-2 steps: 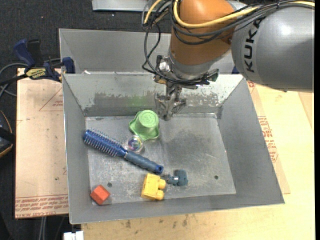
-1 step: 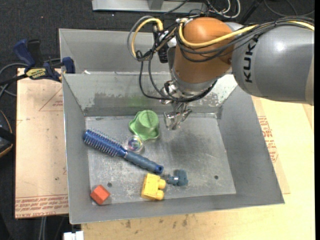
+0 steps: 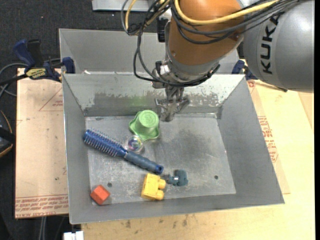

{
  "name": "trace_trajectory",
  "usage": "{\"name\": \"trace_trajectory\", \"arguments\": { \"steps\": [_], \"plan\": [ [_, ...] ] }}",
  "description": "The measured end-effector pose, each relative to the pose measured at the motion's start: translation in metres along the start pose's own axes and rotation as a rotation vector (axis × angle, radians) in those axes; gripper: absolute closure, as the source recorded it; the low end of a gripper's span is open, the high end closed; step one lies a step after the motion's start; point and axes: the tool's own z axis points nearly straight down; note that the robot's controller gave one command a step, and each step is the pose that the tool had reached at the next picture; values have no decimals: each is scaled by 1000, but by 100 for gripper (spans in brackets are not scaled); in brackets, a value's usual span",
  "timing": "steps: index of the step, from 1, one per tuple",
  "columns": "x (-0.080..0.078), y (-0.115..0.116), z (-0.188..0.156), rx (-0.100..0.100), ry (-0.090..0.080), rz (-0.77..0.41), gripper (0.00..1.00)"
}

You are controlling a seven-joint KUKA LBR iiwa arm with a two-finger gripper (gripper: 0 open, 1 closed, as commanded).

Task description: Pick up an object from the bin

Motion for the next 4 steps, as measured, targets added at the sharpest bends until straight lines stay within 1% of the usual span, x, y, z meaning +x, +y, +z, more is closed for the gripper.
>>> {"name": "trace_trajectory", "arguments": {
  "steps": [1,2,3,4],
  "plan": [
    [2,1,5,-9,1,5,100],
    [3,1,5,-9,1,5,0],
    [-19,63,135,-20,0,-235,0],
    [-19,102,176,-16,2,-76,0]
  ]
}}
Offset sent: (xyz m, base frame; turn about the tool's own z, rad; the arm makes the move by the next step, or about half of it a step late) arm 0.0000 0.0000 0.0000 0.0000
